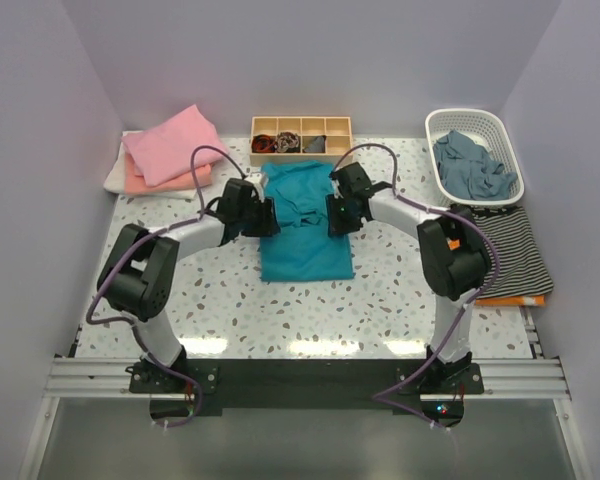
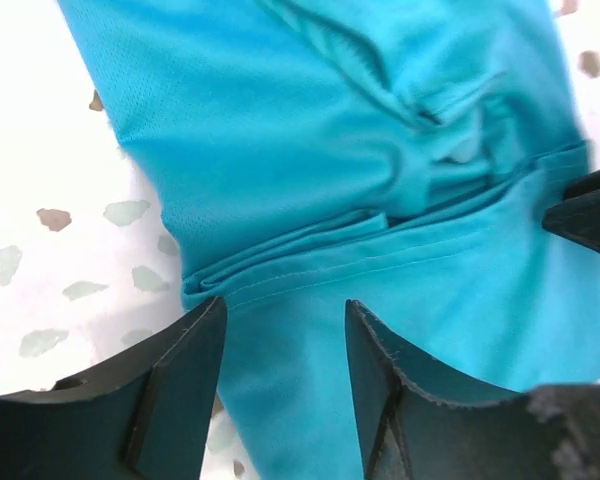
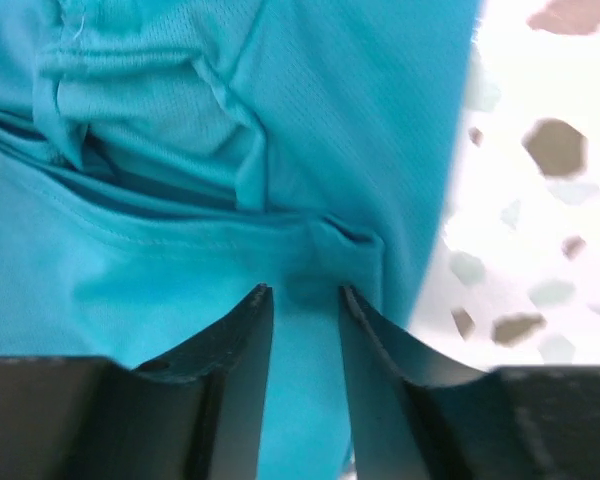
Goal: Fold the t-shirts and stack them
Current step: Fold the tshirt
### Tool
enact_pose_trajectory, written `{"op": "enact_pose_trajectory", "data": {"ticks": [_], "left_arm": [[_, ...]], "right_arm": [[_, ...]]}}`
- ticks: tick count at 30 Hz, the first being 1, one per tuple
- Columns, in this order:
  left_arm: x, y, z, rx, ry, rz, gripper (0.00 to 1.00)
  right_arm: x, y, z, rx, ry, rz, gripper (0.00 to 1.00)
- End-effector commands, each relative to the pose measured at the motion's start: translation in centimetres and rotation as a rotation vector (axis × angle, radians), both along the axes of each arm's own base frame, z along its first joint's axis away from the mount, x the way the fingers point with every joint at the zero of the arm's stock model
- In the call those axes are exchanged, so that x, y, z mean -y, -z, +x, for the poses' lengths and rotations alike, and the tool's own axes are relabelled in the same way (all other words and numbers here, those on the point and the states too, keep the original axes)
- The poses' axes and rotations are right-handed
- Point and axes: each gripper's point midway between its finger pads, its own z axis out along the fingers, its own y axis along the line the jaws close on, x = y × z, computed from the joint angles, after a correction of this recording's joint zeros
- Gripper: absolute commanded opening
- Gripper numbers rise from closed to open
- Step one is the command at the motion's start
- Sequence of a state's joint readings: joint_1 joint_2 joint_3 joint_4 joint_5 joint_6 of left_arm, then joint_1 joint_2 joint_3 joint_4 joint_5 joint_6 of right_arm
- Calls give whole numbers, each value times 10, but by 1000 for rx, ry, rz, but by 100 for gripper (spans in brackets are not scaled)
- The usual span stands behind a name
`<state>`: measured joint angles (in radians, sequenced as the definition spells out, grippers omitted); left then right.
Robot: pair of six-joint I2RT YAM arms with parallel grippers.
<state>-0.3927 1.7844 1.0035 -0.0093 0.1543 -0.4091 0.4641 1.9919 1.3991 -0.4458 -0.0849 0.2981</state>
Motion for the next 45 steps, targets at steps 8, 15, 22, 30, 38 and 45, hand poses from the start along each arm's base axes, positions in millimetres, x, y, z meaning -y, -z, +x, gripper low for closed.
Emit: {"op": "enact_pose_trajectory", "data": {"ticks": [8,15,22,30,38,45], "left_arm": [[-15,-73,-28,164,-64,-122,61],[-15,-40,-87,78,-29,-235,66],[-17,-9,-126,7,-28,-304,66],[-9,1,-139,6,7,-389,65],[-2,11,-136,14,16,-433,59],[2,19,-122,23,12,-434,52]], "right_arm": [[29,-88,-12,169,58,19,77],[56,-54,-51,-9,123,154,80],[49,-31,-82,-133,98,290,80],[37,1,-107,-273,82,367,78],[25,21,-115,-331,69,440,65],[17,43,-118,-388,84,490,42]]}}
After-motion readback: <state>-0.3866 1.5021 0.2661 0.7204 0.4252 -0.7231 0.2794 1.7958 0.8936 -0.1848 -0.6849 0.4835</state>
